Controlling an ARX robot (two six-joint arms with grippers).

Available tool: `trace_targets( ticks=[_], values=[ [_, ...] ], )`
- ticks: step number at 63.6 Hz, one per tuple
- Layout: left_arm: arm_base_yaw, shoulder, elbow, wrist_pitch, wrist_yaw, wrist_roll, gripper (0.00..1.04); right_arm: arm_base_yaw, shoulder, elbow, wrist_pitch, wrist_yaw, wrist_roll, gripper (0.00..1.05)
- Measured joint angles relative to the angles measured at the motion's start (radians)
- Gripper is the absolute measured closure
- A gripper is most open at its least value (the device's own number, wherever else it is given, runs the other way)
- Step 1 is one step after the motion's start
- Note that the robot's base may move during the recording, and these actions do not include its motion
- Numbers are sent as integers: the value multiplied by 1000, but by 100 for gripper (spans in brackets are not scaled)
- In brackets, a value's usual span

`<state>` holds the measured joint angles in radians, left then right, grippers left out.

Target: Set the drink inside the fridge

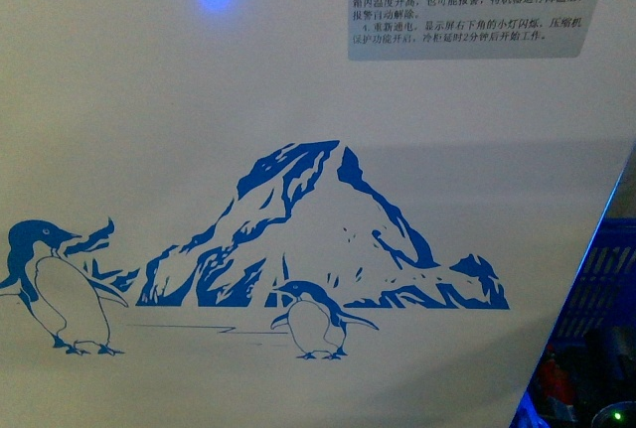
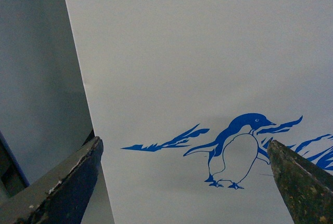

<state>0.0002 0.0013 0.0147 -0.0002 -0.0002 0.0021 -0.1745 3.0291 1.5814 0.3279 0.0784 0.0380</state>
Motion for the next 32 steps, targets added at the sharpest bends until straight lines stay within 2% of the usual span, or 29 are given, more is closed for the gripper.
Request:
trace_targets(
  ticks=[14,19,32],
  values=[
    [0,0,0,0,0,0,8,0,-9,-25,9,3,3,41],
    [0,0,0,0,0,0,8,0,-45,-78,26,-4,4,54],
    [0,0,0,0,0,0,8,-3,-195,-251,64,-24,11,64]
  ],
)
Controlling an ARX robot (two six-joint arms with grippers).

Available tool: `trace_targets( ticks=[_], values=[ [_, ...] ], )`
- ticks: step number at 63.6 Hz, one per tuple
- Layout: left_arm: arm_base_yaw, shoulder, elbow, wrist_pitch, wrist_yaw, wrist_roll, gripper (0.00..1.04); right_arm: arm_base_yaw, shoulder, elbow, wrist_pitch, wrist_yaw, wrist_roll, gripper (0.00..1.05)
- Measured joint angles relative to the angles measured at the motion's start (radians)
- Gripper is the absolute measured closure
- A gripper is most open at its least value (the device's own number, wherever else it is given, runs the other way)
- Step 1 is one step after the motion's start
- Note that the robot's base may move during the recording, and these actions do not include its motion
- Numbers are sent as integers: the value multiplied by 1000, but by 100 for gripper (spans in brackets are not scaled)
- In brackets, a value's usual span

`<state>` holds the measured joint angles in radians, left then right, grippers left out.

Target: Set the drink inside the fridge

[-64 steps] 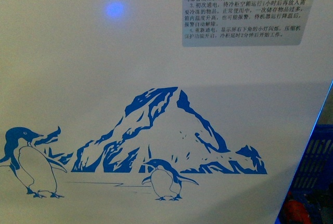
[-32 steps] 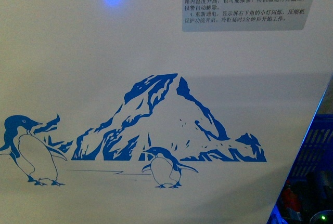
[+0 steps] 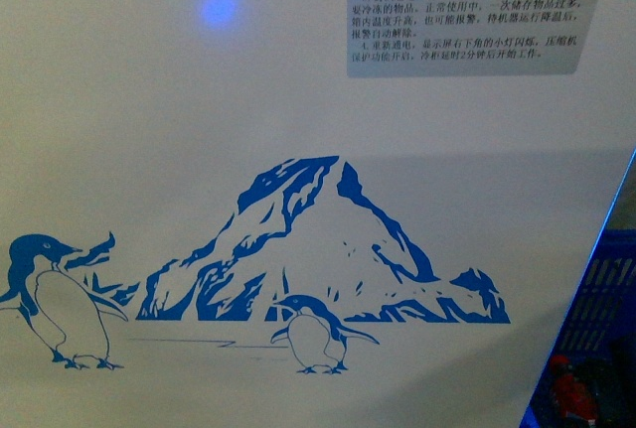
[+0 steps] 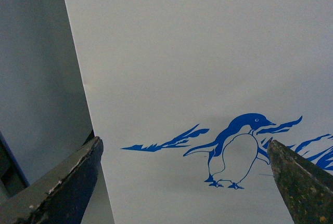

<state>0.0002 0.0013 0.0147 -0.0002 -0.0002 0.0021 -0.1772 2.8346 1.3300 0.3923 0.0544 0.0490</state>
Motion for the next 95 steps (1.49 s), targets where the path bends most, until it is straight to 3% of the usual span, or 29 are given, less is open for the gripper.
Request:
trace_targets(
  ticks=[29,38,58,71,75,81,87,95],
  values=[
    [0,0,0,0,0,0,8,-19,-827,-474,106,-67,-50,64],
    [0,0,0,0,0,0,8,-31,-1271,-631,-3,-90,-35,64],
    [0,0,0,0,0,0,8,-19,-1962,-724,-213,-43,15,64],
    [0,0,0,0,0,0,8,103,-2362,-804,-352,103,10,64],
    [0,0,0,0,0,0,8,169,-2451,-822,-380,192,5,64],
    [0,0,0,0,0,0,8,291,-2491,-852,-303,336,-25,64],
    [0,0,0,0,0,0,8,396,-2500,-916,-203,420,-85,64],
    [0,0,0,0,0,0,8,419,-2514,-972,-183,443,-98,64]
  ],
)
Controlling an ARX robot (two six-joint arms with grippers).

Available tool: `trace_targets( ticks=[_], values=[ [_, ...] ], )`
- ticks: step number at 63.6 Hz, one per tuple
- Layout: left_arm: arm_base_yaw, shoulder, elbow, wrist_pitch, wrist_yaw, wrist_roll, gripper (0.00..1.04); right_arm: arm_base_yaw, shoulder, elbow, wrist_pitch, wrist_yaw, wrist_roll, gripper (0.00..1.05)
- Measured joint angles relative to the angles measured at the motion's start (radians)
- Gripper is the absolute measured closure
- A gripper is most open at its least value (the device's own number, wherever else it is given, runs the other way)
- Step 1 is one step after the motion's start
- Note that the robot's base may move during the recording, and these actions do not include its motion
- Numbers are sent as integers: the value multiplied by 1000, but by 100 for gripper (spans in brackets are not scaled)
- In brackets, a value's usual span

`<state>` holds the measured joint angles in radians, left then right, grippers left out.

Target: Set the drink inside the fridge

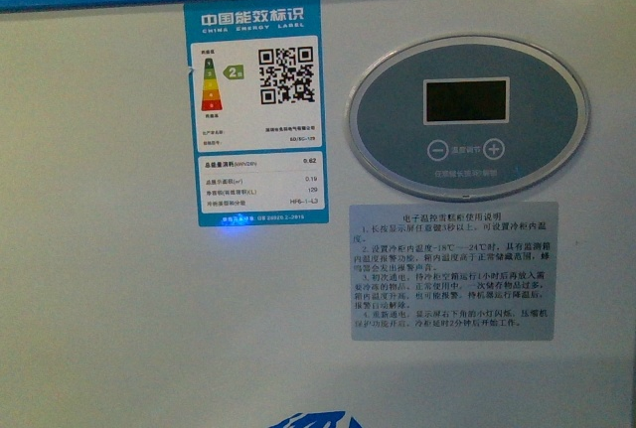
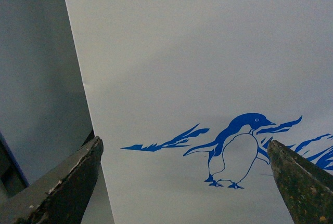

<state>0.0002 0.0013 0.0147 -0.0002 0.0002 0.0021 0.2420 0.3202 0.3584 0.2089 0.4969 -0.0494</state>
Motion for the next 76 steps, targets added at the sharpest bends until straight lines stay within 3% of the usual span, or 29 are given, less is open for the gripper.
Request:
trace_targets(
  ticks=[12,76],
  values=[
    [0,0,0,0,0,0,8,4,-23,-49,-15,53,0,64],
    [0,0,0,0,-1,0,8,8,-28,-53,-15,48,0,64]
  ],
)
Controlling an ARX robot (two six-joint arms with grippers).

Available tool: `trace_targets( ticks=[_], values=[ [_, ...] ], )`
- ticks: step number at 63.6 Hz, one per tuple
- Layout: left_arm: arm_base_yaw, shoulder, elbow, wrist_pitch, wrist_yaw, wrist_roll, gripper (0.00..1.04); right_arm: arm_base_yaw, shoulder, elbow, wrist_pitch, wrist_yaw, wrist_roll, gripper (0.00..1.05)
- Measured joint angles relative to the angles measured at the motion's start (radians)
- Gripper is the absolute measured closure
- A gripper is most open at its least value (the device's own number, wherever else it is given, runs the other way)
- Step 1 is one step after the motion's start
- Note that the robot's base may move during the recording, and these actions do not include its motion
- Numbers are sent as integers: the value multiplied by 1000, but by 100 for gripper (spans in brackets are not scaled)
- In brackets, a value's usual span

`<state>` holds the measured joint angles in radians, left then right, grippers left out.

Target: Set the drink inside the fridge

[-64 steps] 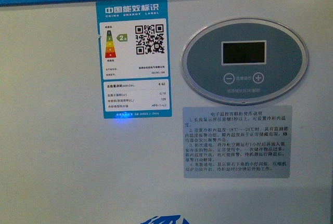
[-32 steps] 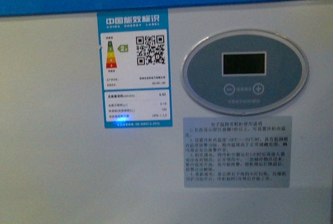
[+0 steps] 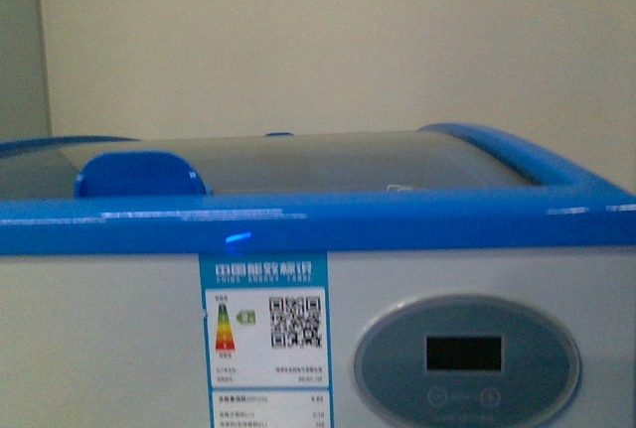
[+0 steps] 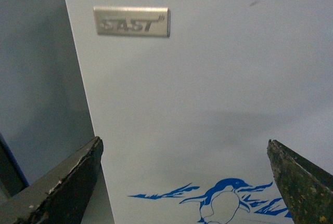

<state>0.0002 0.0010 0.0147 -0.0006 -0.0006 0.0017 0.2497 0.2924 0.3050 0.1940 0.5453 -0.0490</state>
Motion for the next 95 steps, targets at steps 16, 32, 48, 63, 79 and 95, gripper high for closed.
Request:
trace_targets(
  ticks=[16,32,48,63,79,95],
  values=[
    [0,0,0,0,0,0,8,0,0,0,0,0,0,64],
    [0,0,0,0,0,0,8,0,0,0,0,0,0,64],
    [0,0,0,0,0,0,8,0,0,0,0,0,0,65],
    [122,383,95,139,244,-54,8,1,0,0,0,-2,0,65],
    [173,935,303,576,460,239,8,1,0,0,0,0,0,65],
    [123,1200,501,487,861,807,8,1,0,0,0,0,0,65]
  ],
)
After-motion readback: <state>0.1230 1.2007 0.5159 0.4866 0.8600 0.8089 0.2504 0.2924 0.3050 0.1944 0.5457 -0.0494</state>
